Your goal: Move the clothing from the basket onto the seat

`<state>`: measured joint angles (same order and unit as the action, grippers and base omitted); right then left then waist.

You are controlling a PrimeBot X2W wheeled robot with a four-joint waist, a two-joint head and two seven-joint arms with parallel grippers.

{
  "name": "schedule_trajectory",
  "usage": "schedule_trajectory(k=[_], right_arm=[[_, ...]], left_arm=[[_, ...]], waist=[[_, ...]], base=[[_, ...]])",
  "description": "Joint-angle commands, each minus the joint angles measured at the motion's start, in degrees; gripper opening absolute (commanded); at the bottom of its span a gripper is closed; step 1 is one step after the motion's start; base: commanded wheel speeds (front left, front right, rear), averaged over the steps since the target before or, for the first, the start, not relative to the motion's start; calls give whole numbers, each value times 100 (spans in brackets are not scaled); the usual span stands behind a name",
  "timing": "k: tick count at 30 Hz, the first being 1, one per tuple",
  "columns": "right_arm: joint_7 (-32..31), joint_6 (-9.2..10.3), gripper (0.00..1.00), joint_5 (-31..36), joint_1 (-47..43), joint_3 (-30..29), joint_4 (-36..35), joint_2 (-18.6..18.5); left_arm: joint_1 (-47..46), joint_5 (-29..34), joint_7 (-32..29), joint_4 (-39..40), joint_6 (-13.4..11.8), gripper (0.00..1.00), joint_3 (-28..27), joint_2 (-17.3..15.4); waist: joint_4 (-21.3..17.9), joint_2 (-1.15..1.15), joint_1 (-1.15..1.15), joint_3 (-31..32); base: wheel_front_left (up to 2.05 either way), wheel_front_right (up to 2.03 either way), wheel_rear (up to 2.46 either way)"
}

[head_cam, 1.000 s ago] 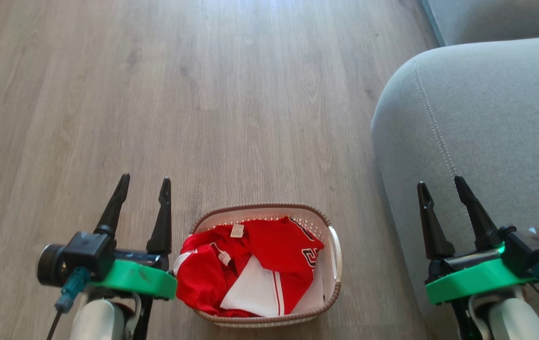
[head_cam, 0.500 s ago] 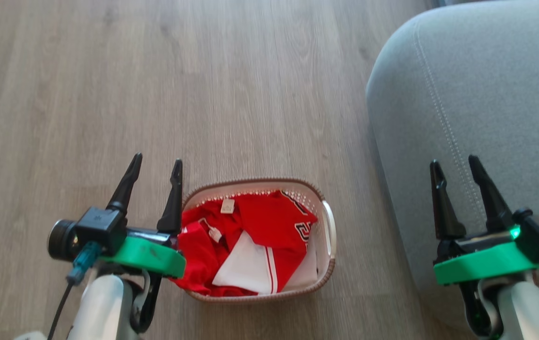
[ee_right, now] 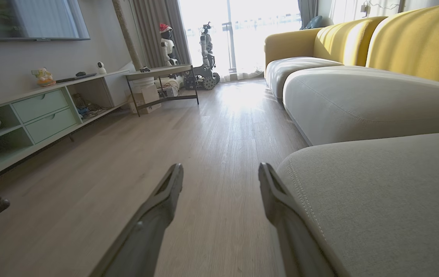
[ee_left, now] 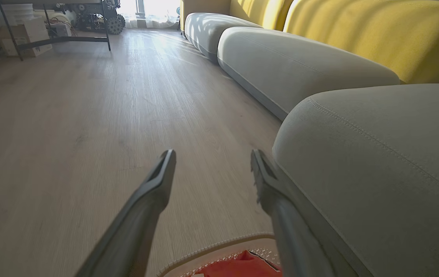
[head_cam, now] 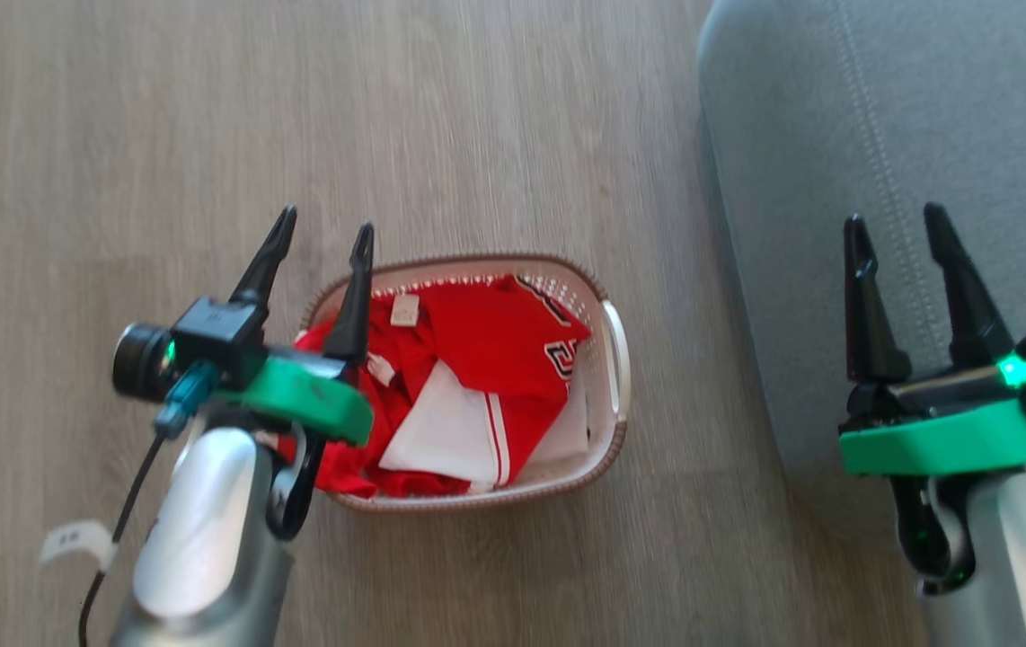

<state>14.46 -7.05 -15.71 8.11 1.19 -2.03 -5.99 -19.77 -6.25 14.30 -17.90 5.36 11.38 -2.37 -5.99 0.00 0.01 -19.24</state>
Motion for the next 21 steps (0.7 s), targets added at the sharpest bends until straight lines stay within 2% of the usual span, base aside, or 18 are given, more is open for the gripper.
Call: schedule_trajectory(k=[1, 10, 21], right_arm=[[54, -44, 100, -36, 191, 76, -255, -86], [54, -44, 100, -52, 527, 77, -479, -58], [54, -44, 100, -58, 889, 84, -728, -33]], left_arm=[[-313, 51, 65, 82, 12, 100, -92, -89], [-1040, 1, 42, -741, 50, 100, 60, -81], [-2012, -332, -87, -2352, 123, 100, 336, -60]], waist=[[-61, 0, -1, -323], [-239, 0, -1, -1005], [-495, 0, -1, -1754]], base=[[0, 0, 0], [0, 0, 0], [0, 0, 0]])
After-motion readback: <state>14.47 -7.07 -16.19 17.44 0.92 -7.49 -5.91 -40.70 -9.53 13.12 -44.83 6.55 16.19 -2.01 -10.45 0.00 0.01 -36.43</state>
